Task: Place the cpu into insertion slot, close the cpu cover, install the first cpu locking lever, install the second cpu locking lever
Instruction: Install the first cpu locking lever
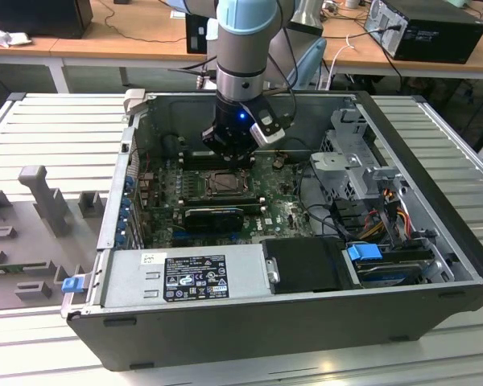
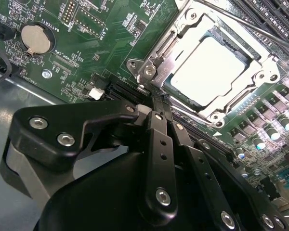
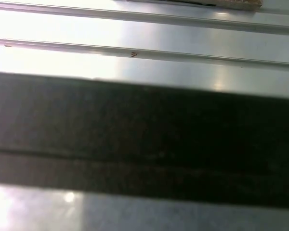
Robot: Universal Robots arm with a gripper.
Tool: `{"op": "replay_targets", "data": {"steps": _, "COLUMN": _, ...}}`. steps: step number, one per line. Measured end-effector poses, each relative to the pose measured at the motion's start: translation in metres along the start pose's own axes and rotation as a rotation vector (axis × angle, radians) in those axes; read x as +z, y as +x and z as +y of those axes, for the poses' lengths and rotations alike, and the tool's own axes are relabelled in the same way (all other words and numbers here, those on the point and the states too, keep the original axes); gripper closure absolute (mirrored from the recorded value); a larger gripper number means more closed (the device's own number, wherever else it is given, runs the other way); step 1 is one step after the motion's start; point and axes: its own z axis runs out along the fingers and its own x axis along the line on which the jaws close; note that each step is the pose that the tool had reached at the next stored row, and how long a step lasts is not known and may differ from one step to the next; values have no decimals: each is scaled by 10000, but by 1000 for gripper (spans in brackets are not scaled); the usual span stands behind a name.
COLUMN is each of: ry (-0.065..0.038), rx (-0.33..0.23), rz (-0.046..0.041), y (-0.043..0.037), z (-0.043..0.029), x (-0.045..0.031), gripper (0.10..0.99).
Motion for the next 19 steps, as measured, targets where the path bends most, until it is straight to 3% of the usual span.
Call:
{"op": "replay_targets", "data": {"steps": 7, "ry": -1, "rx": 1, "rz": -1, "y": -2, "z": 0, "x": -5, "gripper": 980}}
{"op": "replay_targets", "data": {"steps": 12, "ry": 182, "rx": -1, "rz": 13, "y": -6, "z": -1, "x": 10, "gripper": 980}}
{"op": "replay_targets", "data": {"steps": 19, "ry": 164, "rx": -1, "rz": 14, "y": -13, "z": -4, "x": 24, "gripper": 980}}
